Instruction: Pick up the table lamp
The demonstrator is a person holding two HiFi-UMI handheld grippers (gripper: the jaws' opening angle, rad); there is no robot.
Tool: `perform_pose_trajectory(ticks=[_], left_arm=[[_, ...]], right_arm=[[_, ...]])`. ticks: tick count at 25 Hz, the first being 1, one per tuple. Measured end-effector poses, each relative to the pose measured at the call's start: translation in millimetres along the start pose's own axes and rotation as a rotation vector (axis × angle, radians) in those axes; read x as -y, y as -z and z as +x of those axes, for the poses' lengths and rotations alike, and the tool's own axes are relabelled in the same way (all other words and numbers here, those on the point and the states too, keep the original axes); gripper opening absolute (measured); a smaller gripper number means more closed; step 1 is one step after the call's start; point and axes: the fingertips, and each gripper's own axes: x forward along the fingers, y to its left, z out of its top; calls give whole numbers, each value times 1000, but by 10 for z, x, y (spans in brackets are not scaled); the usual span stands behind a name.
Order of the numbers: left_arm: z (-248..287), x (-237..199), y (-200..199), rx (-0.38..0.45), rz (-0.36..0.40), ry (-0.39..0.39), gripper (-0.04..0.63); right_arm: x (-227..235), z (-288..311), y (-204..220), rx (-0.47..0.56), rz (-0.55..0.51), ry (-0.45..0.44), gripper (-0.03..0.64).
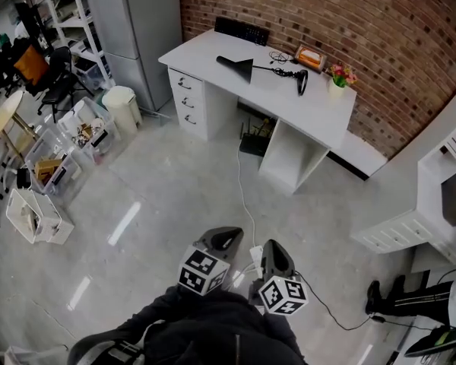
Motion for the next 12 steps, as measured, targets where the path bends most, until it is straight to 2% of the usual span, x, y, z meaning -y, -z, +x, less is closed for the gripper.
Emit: perform_pose_trajectory(ticks=[6,12], left_arm=[[342,-312,-365,21,3,19,2],[552,-668,-551,14,-5,16,2]], right_arm=[[74,468,-301,19,-7,9,11],[-5,967,-432,-10,-21,-11,11]])
